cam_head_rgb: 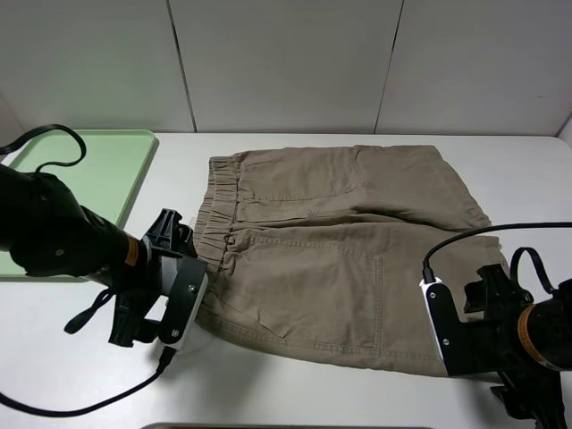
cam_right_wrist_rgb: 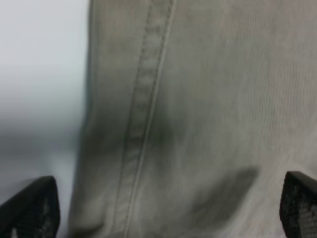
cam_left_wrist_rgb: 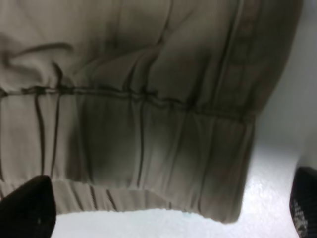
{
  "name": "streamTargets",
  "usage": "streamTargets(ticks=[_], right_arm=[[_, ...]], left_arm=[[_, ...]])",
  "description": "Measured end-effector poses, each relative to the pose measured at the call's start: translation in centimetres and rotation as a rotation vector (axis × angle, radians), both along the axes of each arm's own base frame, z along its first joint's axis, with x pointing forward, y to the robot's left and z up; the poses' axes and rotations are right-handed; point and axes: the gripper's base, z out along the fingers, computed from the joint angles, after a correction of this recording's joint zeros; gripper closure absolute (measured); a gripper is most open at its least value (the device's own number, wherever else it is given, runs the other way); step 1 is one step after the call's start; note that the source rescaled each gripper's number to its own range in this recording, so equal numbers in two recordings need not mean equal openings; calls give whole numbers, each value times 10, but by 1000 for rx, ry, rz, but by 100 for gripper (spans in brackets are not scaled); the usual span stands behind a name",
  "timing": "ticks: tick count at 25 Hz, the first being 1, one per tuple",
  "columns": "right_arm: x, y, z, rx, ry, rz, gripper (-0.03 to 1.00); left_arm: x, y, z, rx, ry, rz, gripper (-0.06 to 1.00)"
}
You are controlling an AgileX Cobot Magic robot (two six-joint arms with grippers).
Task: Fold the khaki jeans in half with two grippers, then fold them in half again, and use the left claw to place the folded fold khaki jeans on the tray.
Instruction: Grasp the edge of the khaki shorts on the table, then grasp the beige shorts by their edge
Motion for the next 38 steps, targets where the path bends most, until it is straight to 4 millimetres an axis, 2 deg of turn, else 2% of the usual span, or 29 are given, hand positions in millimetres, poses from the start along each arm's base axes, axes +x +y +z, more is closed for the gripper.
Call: streamTargets(ticks=[3, 6, 9, 12, 15, 21, 23, 26, 30, 33, 35, 38], right_arm=[[0, 0, -1, -4, 3, 2, 17], [-1, -1, -2, -13, 14, 3, 42], [-2, -2, -4, -19, 24, 2, 72], [-2, -2, -4, -20, 24, 3, 88], [-2, -2, -4, -22, 23, 10, 92], [-2, -3, -4, -35, 19, 21, 92], [-2, -3, -4, -37, 19, 22, 92], [-2, -3, -4, -37, 19, 22, 92], [-2, -3, -4, -37, 18, 25, 92], [-2, -3, -4, -37, 18, 25, 92], [-2, -3, -4, -37, 18, 25, 92], [-1, -2, -4, -36, 16, 25, 92]], left_arm=[[0, 0, 0, -1, 0, 0, 8], [0, 0, -1, 1, 2, 0, 14], [0, 0, -1, 1, 2, 0, 17], [0, 0, -1, 2, 3, 0, 18], [0, 0, -1, 2, 4, 0, 18], [0, 0, -1, 3, 4, -1, 22], [0, 0, -2, 4, 4, -4, 30], [0, 0, -2, 7, 7, -4, 48], [-1, 1, -2, 12, 8, -7, 67], [-1, 1, -2, 13, 9, -7, 88], [-2, 2, -3, 25, 19, -7, 93], [-3, 3, -3, 37, 35, 6, 93]])
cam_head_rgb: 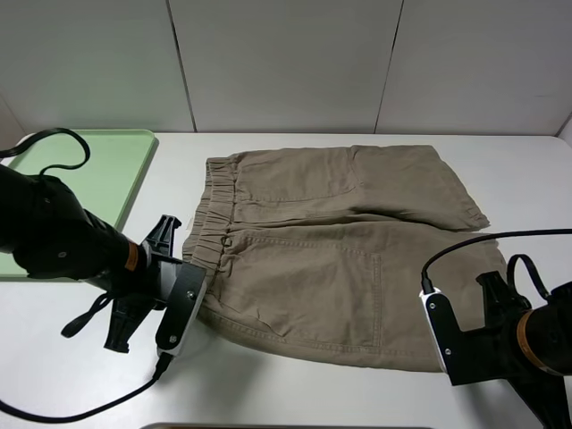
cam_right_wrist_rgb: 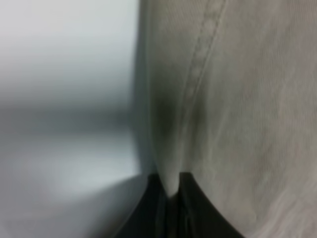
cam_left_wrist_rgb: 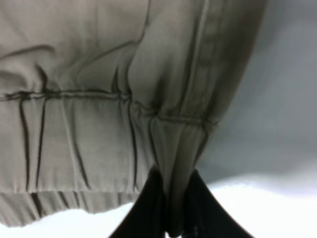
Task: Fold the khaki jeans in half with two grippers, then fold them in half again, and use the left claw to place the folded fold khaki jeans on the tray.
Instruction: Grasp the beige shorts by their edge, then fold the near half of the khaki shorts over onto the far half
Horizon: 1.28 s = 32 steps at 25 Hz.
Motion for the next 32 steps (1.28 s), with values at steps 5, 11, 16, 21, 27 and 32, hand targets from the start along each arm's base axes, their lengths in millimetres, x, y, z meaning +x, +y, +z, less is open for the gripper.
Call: streamTargets(ticks=[5, 11, 16, 21, 27, 32], right_arm=[[5, 3, 2, 8, -17, -19, 92], [5, 3, 21, 90, -110, -84, 95], [5, 2, 42, 182, -218, -105, 97], [3, 2, 54, 248, -280, -120, 97], [6, 4, 68, 315, -345, -149, 97], [30, 12, 97, 487, -446, -363, 97]], left_arm=[[-3, 3, -1, -1, 50, 110, 93], [-20, -5, -1, 68, 117, 95, 93], [-38, -22, 6, 45, 143, 91, 93], [-44, -25, 15, -23, 179, 249, 94], [-45, -25, 44, -179, 153, 437, 94], [-47, -22, 83, -389, 90, 544, 94]])
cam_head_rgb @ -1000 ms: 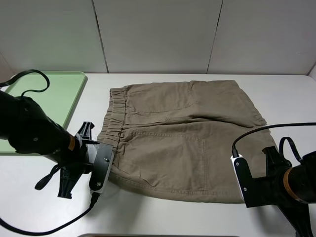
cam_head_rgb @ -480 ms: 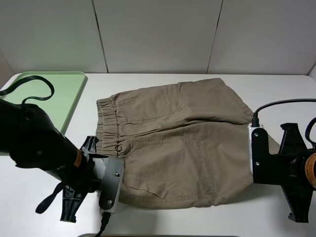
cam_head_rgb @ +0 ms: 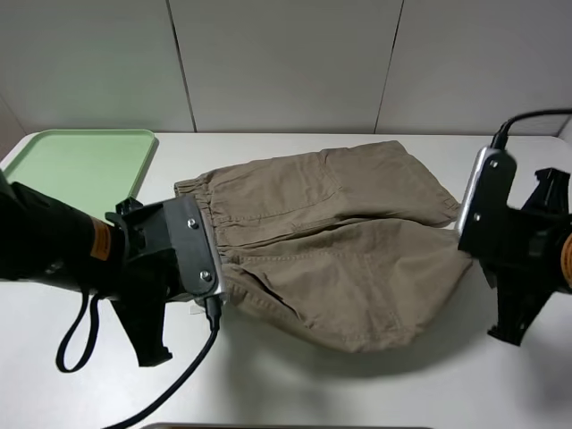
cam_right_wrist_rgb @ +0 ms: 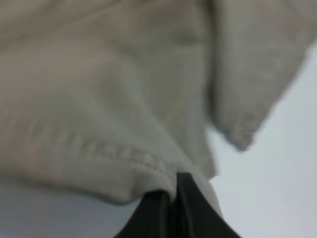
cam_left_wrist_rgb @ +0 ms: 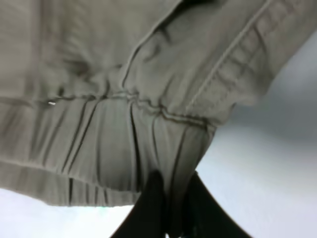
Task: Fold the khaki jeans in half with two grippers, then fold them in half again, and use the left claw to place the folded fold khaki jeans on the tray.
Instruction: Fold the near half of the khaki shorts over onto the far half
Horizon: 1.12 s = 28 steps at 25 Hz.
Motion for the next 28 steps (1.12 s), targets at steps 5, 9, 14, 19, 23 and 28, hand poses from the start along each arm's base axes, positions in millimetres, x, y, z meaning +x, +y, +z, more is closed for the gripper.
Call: streamTargets(ticks=[5, 9, 14, 19, 23, 28], right_arm=[[21, -1, 27, 184, -78, -180, 97], [33, -9, 40, 299, -117, -289, 97], [50, -19, 45, 421, -124, -417, 97], [75, -18, 32, 466, -64, -477, 97], [98, -13, 23, 470, -24, -495, 97], [127, -2, 22, 488, -16, -481, 97]], left_arm=[[10, 14, 16, -89, -31, 144, 94], [24, 30, 17, -126, -25, 294, 94], [42, 46, 21, -205, -74, 432, 94], [53, 53, 27, -267, -149, 474, 94], [61, 60, 31, -290, -210, 489, 94], [74, 74, 25, -286, -236, 552, 94]])
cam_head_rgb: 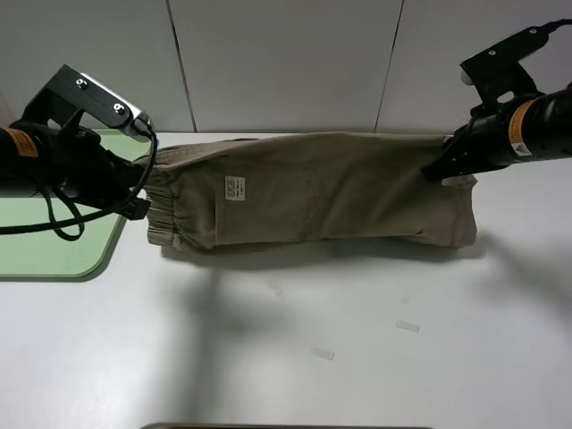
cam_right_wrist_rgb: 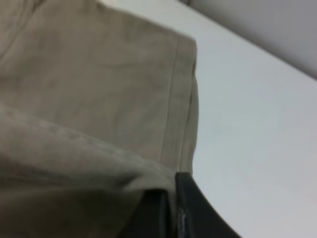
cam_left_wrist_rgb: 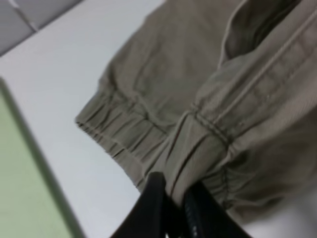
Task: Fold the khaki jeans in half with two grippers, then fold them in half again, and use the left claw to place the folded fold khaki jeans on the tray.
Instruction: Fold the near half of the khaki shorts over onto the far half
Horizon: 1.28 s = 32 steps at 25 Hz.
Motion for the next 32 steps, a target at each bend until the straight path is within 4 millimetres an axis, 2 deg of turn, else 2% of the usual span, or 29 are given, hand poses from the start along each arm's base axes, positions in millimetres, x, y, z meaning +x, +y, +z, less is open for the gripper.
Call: streamTargets(ticks=[9, 14, 18, 27, 32], right_arm=[[39, 11, 11, 3, -51, 6, 97], [54, 4, 8, 6, -60, 2, 97], [59, 0, 5, 42, -67, 15, 97], [66, 5, -8, 114, -59, 80, 97], [73, 8, -8, 128, -67, 96, 97]], left_arm=[[23, 3, -30, -6, -8, 37, 94], [32, 1, -37, -58, -60, 77, 94], [37, 1, -39, -94, -95, 122, 94], [40, 3, -39, -111, -116, 153, 94], [43, 11, -38, -112, -131, 183, 94]])
